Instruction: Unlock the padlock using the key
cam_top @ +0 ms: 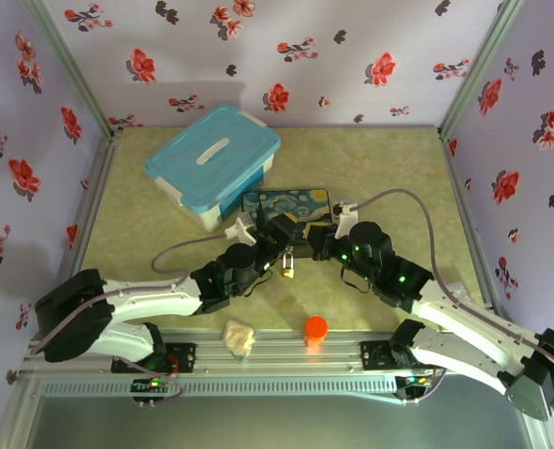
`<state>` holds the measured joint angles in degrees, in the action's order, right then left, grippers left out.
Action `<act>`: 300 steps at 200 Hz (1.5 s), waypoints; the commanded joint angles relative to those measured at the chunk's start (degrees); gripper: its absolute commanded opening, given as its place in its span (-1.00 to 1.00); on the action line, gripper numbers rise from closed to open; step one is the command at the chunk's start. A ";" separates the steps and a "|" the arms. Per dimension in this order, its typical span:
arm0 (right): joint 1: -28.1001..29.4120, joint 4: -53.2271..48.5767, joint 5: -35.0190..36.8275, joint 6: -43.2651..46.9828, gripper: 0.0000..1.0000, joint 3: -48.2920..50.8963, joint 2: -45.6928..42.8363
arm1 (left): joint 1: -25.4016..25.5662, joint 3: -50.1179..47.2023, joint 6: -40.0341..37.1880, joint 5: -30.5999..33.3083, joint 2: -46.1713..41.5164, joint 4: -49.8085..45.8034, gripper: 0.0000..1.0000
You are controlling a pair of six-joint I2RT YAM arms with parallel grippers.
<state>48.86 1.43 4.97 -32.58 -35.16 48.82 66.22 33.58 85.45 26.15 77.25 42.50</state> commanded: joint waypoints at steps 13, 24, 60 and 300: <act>1.84 8.85 3.29 -0.06 -1.00 2.07 -0.94 | 1.64 1.49 7.30 3.12 1.06 4.56 0.86; 2.12 9.58 3.02 0.52 -1.00 2.15 -0.57 | 1.72 1.15 9.47 3.21 1.92 6.28 0.87; 2.83 15.26 1.88 0.63 -1.00 3.94 1.39 | 1.72 1.29 13.78 1.20 5.51 14.87 0.89; 4.94 16.40 3.29 -0.15 -1.00 8.96 1.91 | -0.78 -0.79 7.65 2.32 3.95 11.72 0.13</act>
<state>53.28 18.20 7.33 -32.60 -26.79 51.83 65.82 33.10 95.64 27.03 82.15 55.59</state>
